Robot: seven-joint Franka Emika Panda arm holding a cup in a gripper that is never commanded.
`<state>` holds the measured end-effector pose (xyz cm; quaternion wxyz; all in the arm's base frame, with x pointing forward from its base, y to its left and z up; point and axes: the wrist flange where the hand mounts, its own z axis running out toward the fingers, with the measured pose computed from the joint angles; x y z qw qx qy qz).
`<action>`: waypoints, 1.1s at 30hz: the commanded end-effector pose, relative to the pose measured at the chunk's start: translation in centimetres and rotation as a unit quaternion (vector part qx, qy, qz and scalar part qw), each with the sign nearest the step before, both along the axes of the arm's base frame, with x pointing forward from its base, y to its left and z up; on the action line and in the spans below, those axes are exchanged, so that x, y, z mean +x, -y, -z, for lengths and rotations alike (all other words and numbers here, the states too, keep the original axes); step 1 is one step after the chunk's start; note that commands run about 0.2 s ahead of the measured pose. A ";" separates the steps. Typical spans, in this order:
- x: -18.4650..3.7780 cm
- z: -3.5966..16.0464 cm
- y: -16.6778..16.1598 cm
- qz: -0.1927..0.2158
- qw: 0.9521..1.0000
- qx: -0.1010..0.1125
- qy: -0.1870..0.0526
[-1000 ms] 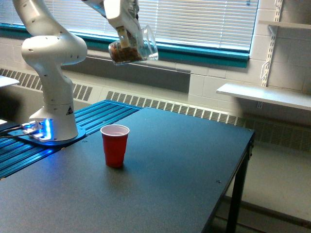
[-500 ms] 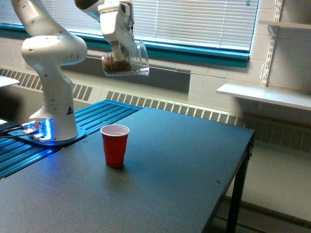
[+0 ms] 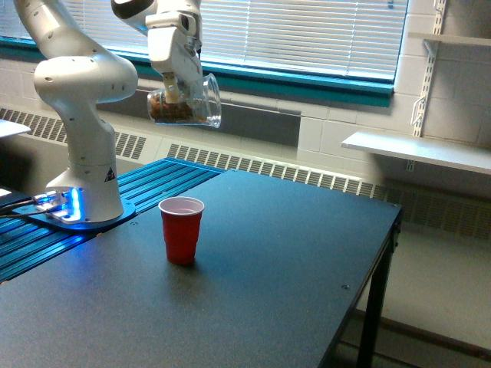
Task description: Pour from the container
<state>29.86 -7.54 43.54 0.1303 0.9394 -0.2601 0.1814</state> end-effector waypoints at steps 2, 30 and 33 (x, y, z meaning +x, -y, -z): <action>-1.2 0.8 0.4 0.000 1.000 -0.002 -0.016; -4.4 3.2 0.6 0.013 0.998 0.003 -0.066; -4.5 3.3 0.6 0.012 0.997 0.001 -0.072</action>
